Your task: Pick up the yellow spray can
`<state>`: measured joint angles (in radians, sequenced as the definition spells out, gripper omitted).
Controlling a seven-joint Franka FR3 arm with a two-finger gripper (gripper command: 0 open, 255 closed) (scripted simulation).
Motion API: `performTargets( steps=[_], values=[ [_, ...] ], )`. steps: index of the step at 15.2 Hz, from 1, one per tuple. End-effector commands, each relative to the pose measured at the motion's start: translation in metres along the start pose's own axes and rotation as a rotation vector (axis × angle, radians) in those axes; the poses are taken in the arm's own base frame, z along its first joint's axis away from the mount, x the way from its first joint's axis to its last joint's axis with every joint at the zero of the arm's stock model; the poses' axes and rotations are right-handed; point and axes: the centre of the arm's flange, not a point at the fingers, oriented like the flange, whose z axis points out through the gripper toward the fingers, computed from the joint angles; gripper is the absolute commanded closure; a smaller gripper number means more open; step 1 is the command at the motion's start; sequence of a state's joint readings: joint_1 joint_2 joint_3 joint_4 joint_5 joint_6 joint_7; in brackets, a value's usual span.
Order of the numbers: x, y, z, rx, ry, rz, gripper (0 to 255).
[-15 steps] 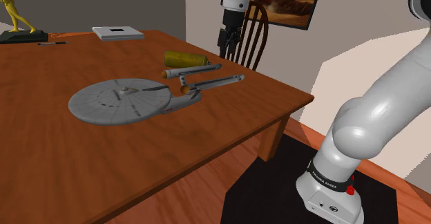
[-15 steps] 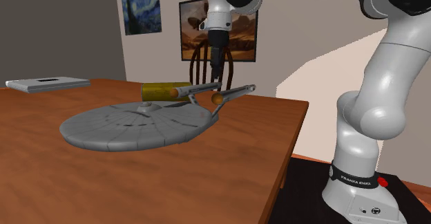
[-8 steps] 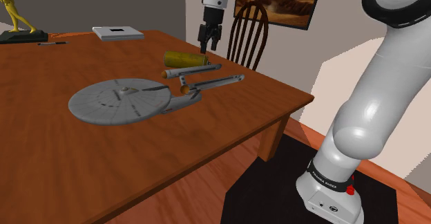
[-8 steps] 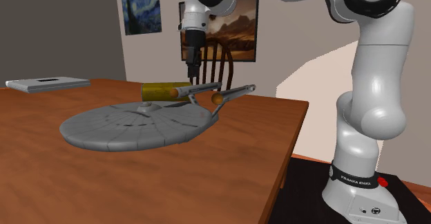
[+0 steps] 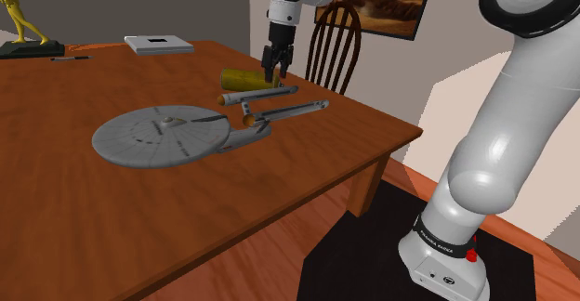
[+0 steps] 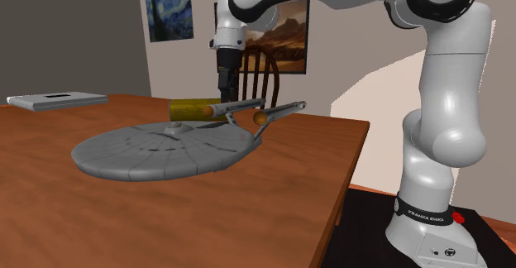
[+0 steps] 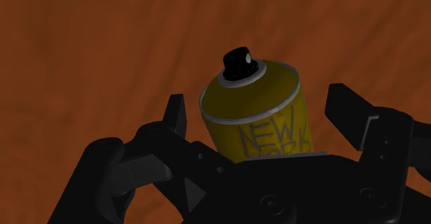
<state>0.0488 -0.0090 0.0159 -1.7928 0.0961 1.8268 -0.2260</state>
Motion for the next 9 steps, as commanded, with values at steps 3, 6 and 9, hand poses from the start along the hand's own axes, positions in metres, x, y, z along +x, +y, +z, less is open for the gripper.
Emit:
performTargets(
  steps=[3, 6, 9],
  values=[
    [-0.0012, 0.0008, 0.0043, 0.000, 0.001, 0.000, 255],
    [-0.0013, 0.0007, 0.0047, 0.000, 0.001, 0.000, 255],
    [-0.0013, 0.0004, 0.0044, 0.000, 0.001, 0.000, 255]
  ],
)
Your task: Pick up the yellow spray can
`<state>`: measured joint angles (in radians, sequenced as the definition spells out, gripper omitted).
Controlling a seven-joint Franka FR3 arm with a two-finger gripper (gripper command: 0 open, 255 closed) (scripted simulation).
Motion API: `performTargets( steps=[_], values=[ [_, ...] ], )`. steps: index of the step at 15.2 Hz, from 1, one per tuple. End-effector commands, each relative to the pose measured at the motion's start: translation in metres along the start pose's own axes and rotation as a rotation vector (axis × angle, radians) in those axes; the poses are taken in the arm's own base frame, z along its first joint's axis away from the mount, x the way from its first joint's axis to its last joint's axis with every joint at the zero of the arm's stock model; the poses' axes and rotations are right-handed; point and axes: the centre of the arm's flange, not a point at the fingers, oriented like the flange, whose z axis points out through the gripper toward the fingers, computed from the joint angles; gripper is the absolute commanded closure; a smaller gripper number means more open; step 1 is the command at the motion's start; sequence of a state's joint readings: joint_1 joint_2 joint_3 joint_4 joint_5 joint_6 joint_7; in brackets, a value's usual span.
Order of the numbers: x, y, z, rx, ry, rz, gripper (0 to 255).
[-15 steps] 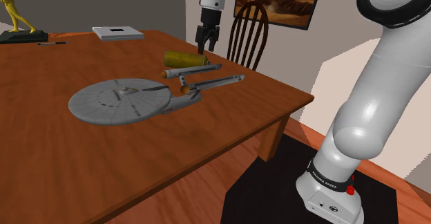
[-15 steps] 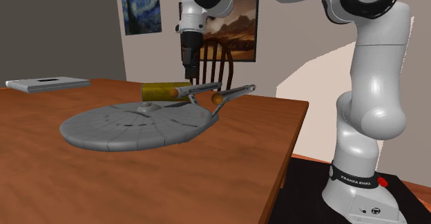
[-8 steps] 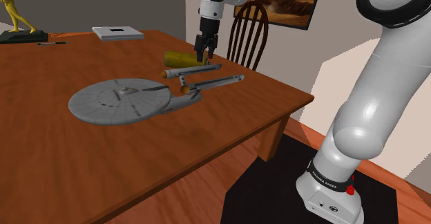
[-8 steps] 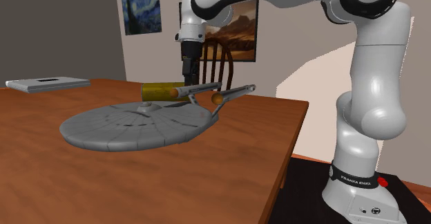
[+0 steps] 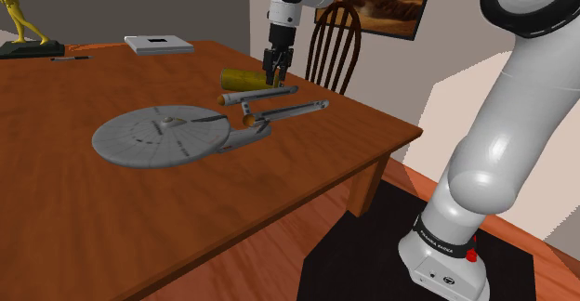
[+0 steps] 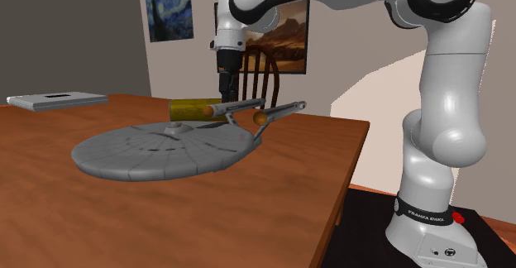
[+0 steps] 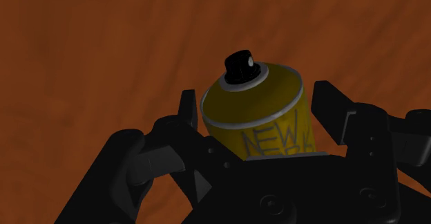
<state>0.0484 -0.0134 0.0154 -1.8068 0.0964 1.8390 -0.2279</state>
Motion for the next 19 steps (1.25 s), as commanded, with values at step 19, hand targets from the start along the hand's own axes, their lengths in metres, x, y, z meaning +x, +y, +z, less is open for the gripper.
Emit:
performTargets(
  steps=[19],
  values=[
    [0.006, -0.006, -0.079, 0.001, -0.002, 0.000, 255]
  ],
)
